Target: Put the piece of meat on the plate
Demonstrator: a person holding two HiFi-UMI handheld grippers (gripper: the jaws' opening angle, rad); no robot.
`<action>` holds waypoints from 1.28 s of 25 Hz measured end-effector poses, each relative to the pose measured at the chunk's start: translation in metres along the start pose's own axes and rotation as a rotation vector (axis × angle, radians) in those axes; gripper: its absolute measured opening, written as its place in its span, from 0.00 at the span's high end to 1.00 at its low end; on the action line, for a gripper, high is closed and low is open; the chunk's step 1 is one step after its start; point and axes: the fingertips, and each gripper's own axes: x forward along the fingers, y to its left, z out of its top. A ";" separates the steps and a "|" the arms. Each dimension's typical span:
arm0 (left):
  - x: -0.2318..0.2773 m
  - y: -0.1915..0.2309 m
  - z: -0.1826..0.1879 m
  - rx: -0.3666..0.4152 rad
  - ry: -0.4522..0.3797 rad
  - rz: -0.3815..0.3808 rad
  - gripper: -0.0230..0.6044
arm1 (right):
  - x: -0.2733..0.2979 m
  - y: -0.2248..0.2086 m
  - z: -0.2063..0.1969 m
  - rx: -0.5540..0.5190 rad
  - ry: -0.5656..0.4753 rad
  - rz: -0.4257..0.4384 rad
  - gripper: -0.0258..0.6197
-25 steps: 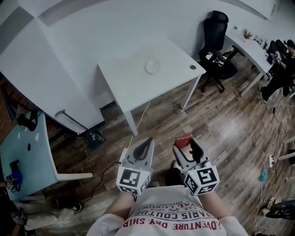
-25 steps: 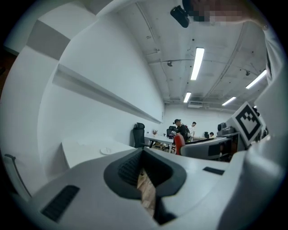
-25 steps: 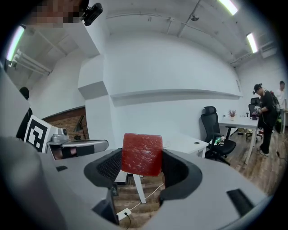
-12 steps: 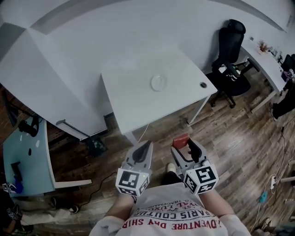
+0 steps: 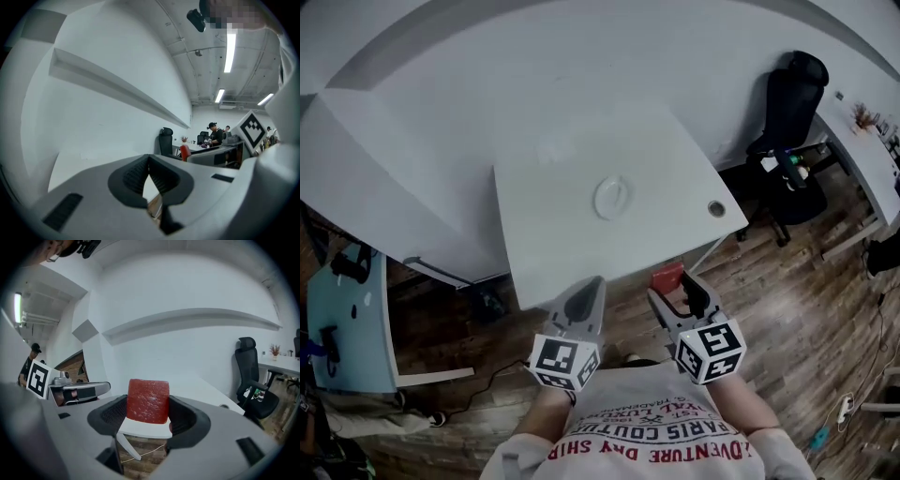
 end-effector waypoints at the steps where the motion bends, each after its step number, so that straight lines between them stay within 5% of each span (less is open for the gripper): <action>1: 0.009 0.001 -0.001 -0.005 0.009 0.008 0.95 | 0.007 -0.007 0.000 0.007 0.012 0.012 0.53; 13: 0.076 0.053 -0.015 -0.075 0.081 0.078 0.95 | 0.087 -0.041 0.005 0.005 0.102 0.097 0.53; 22: 0.143 0.123 0.011 -0.085 0.062 0.099 0.95 | 0.173 -0.068 0.041 -0.033 0.134 0.105 0.53; 32: 0.200 0.187 -0.001 -0.147 0.133 0.114 0.95 | 0.271 -0.090 0.032 -0.055 0.302 0.125 0.53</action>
